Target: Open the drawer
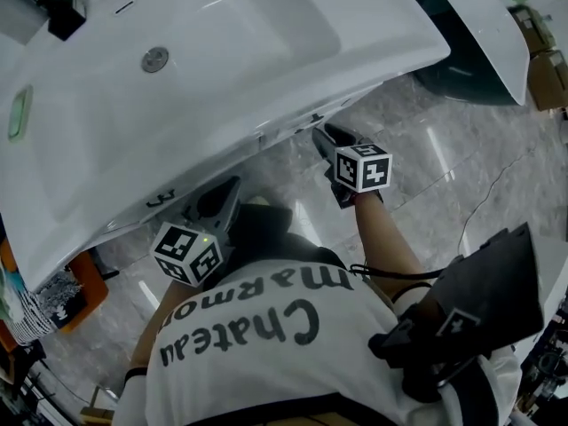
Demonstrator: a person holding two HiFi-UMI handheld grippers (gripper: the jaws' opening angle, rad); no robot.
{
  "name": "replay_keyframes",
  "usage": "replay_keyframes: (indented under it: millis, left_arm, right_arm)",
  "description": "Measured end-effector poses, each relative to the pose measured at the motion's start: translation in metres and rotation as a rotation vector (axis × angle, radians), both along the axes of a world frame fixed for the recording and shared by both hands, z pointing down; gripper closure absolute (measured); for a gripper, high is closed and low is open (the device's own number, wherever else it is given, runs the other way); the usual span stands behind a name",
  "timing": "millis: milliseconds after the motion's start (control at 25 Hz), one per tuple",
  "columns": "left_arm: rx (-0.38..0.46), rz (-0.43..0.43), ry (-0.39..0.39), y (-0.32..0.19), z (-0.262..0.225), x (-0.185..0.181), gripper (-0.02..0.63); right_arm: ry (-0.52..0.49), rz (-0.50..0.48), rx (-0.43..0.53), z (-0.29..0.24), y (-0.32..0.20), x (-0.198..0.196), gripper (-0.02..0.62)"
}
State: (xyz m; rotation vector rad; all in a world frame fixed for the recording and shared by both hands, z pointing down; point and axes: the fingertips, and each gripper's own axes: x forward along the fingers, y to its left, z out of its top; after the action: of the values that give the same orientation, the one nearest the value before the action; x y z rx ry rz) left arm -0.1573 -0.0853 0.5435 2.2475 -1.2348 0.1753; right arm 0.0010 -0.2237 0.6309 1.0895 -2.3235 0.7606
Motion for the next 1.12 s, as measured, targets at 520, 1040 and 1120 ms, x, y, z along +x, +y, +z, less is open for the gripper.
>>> replay_keyframes:
  millis: [520,1040,1120]
  left_arm:
    - [-0.013,-0.033,0.03,-0.012,0.006,-0.005,0.597]
    - [-0.051,-0.022,0.022,-0.009,0.009,0.001,0.597]
    - [-0.075,-0.023,0.026,-0.007,0.006,0.002,0.597]
  right_arm:
    - [0.097,-0.019,-0.031,0.022,-0.031,-0.009,0.399]
    - [0.151,-0.049,-0.072,0.034,-0.032,-0.01,0.451]
    - [0.156,-0.051,-0.084,0.033,-0.032,-0.011,0.451]
